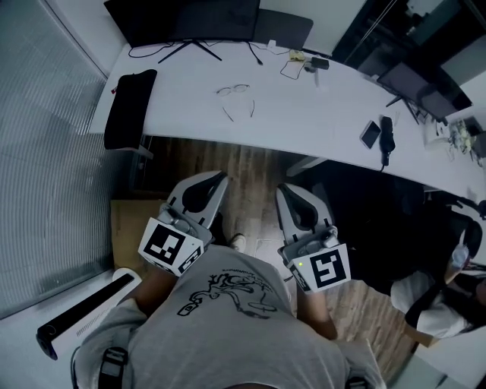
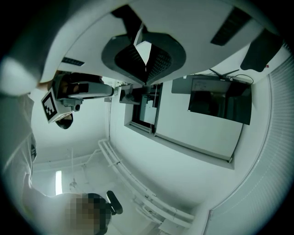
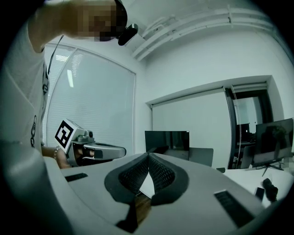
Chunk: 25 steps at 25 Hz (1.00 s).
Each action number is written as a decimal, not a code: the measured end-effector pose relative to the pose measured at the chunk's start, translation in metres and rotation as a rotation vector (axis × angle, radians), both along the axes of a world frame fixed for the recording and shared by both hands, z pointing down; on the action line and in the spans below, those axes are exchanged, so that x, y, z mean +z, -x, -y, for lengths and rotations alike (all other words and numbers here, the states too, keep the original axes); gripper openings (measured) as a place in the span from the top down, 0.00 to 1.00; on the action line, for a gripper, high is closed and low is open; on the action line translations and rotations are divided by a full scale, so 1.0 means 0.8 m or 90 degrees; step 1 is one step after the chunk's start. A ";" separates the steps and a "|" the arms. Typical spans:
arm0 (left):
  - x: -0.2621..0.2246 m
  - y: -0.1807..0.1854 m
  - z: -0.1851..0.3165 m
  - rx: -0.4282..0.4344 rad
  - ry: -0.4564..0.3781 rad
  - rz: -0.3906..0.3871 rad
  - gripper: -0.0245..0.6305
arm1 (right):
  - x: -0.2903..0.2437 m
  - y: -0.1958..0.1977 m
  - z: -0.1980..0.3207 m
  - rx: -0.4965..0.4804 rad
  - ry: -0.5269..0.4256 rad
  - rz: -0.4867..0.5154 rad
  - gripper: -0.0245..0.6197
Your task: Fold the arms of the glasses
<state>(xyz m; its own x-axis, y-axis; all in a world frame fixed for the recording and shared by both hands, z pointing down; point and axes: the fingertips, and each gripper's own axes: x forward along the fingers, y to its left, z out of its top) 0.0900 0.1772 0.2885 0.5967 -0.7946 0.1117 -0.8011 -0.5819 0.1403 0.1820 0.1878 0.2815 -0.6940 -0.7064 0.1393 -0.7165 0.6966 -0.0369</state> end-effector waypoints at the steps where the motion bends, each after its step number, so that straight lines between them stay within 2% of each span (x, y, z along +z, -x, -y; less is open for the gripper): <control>1: -0.002 0.004 0.012 0.002 -0.001 -0.002 0.93 | -0.002 0.005 0.012 0.001 -0.001 -0.002 0.95; 11: -0.012 0.053 0.144 0.023 -0.009 -0.008 0.93 | -0.011 0.056 0.143 0.013 -0.006 -0.020 0.95; 16: -0.014 0.083 0.205 0.033 -0.011 -0.012 0.93 | -0.023 0.096 0.209 0.021 -0.020 -0.002 0.95; 21: -0.009 0.121 0.257 0.040 -0.006 -0.014 0.93 | -0.010 0.137 0.258 0.016 -0.002 -0.031 0.95; 25: -0.005 0.150 0.288 0.043 -0.003 -0.012 0.93 | -0.007 0.167 0.291 0.016 -0.005 -0.031 0.95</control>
<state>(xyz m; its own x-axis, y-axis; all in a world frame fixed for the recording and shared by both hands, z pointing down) -0.0296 -0.0532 0.2847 0.6513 -0.7528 0.0953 -0.7569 -0.6356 0.1522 0.0481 -0.0451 0.2756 -0.6680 -0.7251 0.1670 -0.7351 0.6779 0.0031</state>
